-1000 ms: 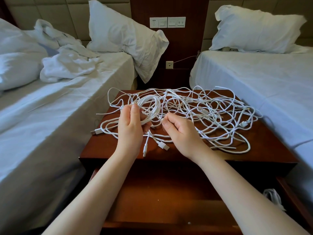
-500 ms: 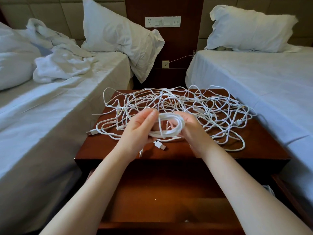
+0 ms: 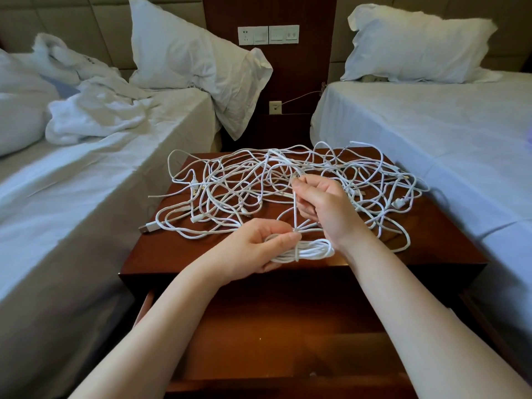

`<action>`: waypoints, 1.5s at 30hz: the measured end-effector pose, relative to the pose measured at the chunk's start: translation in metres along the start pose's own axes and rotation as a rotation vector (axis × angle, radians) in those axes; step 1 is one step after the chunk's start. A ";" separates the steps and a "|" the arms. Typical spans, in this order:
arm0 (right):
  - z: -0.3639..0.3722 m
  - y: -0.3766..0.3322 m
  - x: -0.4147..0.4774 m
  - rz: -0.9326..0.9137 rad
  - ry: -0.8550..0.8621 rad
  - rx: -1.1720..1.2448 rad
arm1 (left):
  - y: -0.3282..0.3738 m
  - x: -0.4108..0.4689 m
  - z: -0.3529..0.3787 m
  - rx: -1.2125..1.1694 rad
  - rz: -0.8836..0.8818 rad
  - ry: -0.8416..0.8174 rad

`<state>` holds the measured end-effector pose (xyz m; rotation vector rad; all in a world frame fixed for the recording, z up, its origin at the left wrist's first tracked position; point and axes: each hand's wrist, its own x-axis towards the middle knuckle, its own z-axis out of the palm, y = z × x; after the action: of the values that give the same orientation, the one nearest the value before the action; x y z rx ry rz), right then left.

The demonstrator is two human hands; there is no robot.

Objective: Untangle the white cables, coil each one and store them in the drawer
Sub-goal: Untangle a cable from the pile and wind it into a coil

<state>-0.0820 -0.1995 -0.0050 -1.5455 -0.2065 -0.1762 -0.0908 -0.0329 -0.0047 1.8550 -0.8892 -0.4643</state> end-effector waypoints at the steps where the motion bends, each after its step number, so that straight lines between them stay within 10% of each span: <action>1: 0.001 0.000 0.000 -0.013 0.013 0.004 | -0.001 0.000 -0.002 0.004 -0.010 0.004; 10: 0.005 -0.005 -0.002 -0.175 0.129 -0.099 | -0.020 0.014 -0.001 0.118 -0.114 0.447; 26: 0.021 -0.005 -0.013 -0.143 -0.337 -0.199 | -0.019 0.014 -0.008 -0.082 -0.023 1.075; 45: 0.007 0.018 0.000 0.117 -0.129 -0.179 | -0.003 0.001 -0.004 -0.408 0.278 0.551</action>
<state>-0.0776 -0.1918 -0.0224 -1.7438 -0.2057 -0.0026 -0.0863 -0.0308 -0.0058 1.3536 -0.6035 0.0476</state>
